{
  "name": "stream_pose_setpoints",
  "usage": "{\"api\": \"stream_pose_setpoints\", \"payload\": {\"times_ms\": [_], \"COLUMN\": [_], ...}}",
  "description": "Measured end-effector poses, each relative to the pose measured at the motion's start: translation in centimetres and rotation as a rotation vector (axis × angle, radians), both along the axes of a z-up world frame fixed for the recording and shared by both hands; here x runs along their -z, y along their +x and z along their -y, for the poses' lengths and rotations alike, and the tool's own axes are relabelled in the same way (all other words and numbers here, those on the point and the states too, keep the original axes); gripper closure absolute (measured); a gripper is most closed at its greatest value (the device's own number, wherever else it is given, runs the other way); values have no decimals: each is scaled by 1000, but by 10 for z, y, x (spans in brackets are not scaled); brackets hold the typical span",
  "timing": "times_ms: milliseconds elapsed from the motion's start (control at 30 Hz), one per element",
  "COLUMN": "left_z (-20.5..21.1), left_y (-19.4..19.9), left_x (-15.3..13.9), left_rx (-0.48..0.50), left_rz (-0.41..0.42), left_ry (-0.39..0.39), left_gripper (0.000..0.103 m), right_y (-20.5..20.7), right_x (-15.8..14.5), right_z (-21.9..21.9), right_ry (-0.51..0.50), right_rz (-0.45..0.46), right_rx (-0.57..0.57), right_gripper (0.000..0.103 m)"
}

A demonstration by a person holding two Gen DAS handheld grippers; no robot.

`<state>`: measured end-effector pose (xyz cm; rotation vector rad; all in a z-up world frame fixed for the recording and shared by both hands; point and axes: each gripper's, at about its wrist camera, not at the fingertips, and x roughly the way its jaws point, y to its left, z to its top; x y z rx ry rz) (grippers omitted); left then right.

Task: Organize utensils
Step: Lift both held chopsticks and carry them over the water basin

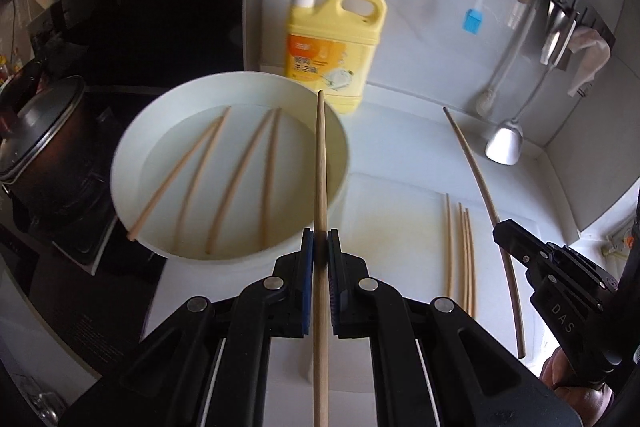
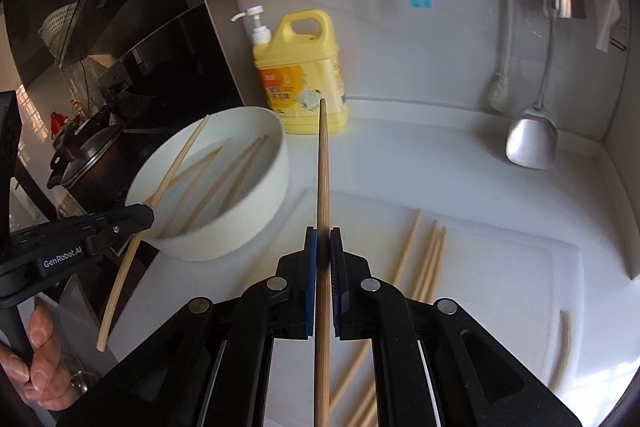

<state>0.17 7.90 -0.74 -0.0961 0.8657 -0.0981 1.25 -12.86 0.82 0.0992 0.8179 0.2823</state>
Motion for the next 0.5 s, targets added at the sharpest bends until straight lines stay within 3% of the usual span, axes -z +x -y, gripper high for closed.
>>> {"api": "stream_pose_setpoints", "payload": {"times_ms": [133, 300, 500], "left_z": [-45, -95, -119], "left_y": [18, 55, 104], "left_x": [0, 10, 32], "left_rx": [-17, -10, 58], "left_rz": [-2, -38, -94], "left_ry": [21, 22, 19], "left_gripper": [96, 95, 95], "right_y": [22, 58, 92], "right_x": [-8, 7, 29], "right_z": [-47, -101, -149], "right_ry": [16, 37, 38], "right_rz": [21, -48, -107], "right_rx": [-25, -29, 11], "right_gripper": [97, 97, 97]}}
